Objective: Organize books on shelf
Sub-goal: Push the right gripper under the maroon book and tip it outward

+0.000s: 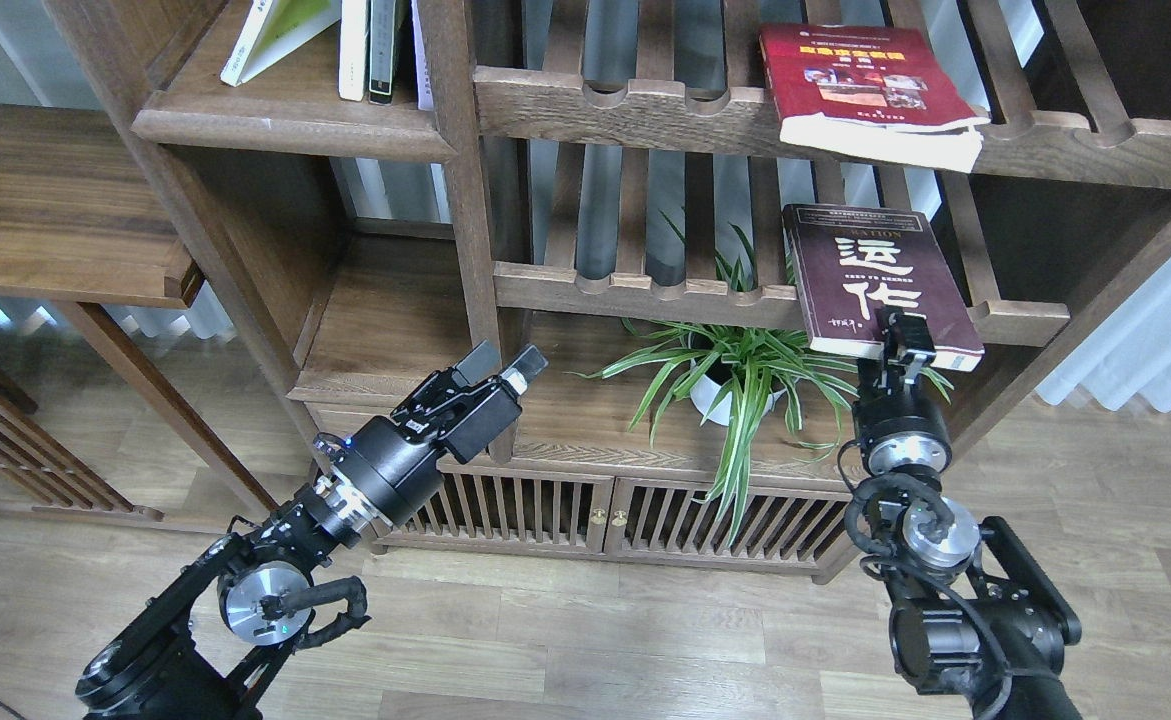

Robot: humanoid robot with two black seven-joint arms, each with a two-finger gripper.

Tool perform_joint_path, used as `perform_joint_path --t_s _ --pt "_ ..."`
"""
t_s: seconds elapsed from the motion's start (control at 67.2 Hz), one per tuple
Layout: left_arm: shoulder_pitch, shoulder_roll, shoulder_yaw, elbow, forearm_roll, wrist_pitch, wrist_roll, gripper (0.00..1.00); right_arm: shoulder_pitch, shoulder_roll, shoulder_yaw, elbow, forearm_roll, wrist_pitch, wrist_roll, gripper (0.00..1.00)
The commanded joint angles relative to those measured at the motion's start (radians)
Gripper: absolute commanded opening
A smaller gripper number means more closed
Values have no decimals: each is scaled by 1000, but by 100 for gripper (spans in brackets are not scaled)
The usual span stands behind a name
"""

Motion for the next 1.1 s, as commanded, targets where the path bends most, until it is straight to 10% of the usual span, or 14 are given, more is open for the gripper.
perform_joint_path --t_s 0.0,0.283,0.402,0.818,1.086 --pt "3 0 0 -2 0 0 0 99 8 0 1 -1 1 1 0 51" --pt "3 5 0 -2 2 0 2 99 17 0 3 -1 3 2 -6 44" --pt "5 5 2 -2 2 0 2 99 11 0 14 1 18 42 1 5" --pt "32 -2 -8 11 -8 0 3 98 -33 0 37 65 124 289 -25 5" --pt "35 -8 3 8 -287 0 90 95 -141 0 -77 99 216 391 -242 5"
